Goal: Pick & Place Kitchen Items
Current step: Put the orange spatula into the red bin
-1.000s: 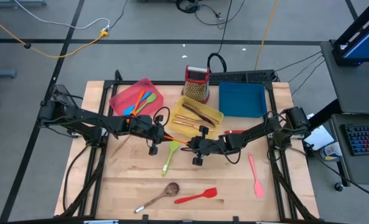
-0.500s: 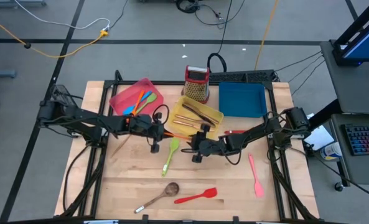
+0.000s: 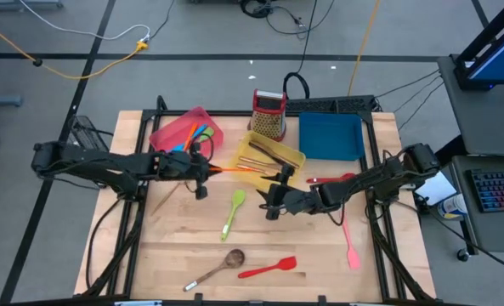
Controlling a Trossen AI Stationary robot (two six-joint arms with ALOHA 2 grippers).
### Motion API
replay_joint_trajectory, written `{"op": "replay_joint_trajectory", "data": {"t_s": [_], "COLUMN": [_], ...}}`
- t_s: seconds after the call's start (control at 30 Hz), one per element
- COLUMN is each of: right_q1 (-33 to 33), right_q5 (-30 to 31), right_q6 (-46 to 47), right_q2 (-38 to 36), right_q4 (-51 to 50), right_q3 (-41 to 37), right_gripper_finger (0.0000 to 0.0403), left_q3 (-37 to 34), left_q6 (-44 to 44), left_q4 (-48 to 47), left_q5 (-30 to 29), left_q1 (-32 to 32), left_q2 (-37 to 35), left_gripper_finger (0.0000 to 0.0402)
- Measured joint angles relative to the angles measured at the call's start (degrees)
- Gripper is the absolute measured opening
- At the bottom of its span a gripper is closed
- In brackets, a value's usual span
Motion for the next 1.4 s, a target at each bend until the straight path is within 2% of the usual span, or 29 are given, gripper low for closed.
{"op": "replay_joint_trajectory", "data": {"t_s": [0.1, 0.33, 0.43, 0.63, 0.83, 1.0, 1.2, 1.4], "right_q1": [0.48, 0.65, 0.65, 0.64, 0.62, 0.62, 0.62, 0.62], "right_q5": [-0.07, -0.13, -0.15, -0.20, -0.22, -0.24, -0.24, -0.26], "right_q6": [0.03, 0.40, 0.40, 0.40, 0.40, 0.40, 0.40, 0.41], "right_q2": [-0.68, -0.53, -0.48, -0.46, -0.46, -0.46, -0.46, -0.46], "right_q4": [0.02, -0.22, -0.50, -0.49, -0.48, -0.48, -0.48, -0.48], "right_q3": [0.00, -0.02, -0.02, -0.02, -0.02, -0.02, -0.04, -0.04], "right_gripper_finger": [0.0200, 0.0197, 0.0197, 0.0197, 0.0197, 0.0196, 0.0196, 0.0196], "left_q3": [0.00, 0.00, -0.01, -0.02, -0.02, -0.02, -0.02, -0.02], "left_q6": [-1.38, -7.98, -14.40, -24.77, -30.79, -29.64, -22.51, -21.63], "left_q4": [-3.78, -16.46, -23.68, -35.82, -40.12, -37.84, -27.95, -24.11], "left_q5": [-5.00, -26.66, -31.12, -30.91, -27.88, -23.94, -14.51, -10.25], "left_q1": [-0.04, 0.89, 2.55, 6.27, 9.71, 12.32, 14.34, 15.76], "left_q2": [-4.39, -12.77, -15.04, -15.71, -13.71, -10.37, -4.64, -0.45], "left_gripper_finger": [0.0018, 0.0019, 0.0019, 0.0019, 0.0020, 0.0020, 0.0020, 0.0021]}}
